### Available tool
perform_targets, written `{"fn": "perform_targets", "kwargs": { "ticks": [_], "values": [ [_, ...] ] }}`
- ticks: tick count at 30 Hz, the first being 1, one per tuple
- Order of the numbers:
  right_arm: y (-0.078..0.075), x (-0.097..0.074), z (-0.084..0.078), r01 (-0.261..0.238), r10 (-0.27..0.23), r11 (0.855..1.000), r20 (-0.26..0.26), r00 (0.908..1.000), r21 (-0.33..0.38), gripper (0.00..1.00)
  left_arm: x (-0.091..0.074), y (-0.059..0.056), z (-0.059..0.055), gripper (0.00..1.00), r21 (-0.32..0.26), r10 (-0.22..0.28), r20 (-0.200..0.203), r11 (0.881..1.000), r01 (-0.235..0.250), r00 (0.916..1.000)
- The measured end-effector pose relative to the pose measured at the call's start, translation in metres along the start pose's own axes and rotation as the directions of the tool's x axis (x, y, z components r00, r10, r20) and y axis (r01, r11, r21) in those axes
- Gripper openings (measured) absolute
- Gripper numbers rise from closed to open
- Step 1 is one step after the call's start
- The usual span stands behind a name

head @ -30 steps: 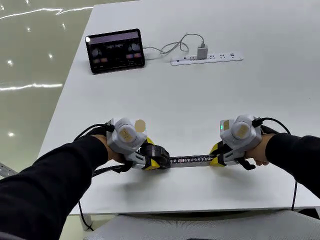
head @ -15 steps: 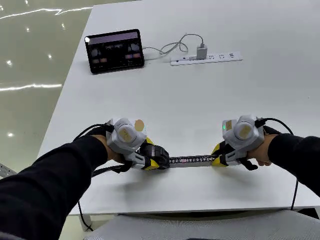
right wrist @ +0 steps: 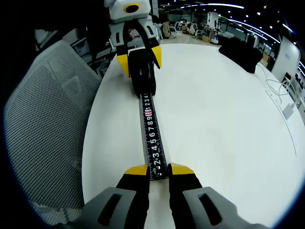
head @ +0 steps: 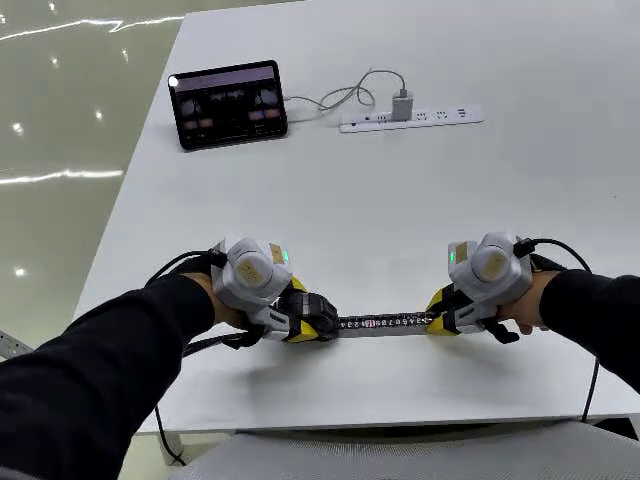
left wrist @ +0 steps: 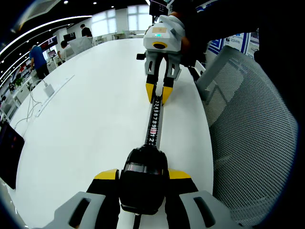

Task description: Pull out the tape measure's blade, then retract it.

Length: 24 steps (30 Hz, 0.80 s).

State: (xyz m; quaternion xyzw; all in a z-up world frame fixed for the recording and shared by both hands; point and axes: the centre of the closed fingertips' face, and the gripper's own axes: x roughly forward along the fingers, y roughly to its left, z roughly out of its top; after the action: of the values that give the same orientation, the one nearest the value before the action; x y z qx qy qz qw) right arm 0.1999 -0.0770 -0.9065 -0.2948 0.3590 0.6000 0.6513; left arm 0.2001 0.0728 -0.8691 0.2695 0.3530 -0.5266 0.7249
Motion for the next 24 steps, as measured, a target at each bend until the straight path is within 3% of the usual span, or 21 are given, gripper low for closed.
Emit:
{"fn": "perform_targets", "kwargs": {
  "ticks": [24],
  "values": [
    [0.0002, -0.0070, -0.0086, 0.006, -0.006, 1.000, 0.002, 1.0000, 0.011, 0.10, 0.0002, -0.0012, 0.0003, 0.32, 0.004, 0.002, -0.007, 1.000, -0.002, 1.0000]
  ]
}}
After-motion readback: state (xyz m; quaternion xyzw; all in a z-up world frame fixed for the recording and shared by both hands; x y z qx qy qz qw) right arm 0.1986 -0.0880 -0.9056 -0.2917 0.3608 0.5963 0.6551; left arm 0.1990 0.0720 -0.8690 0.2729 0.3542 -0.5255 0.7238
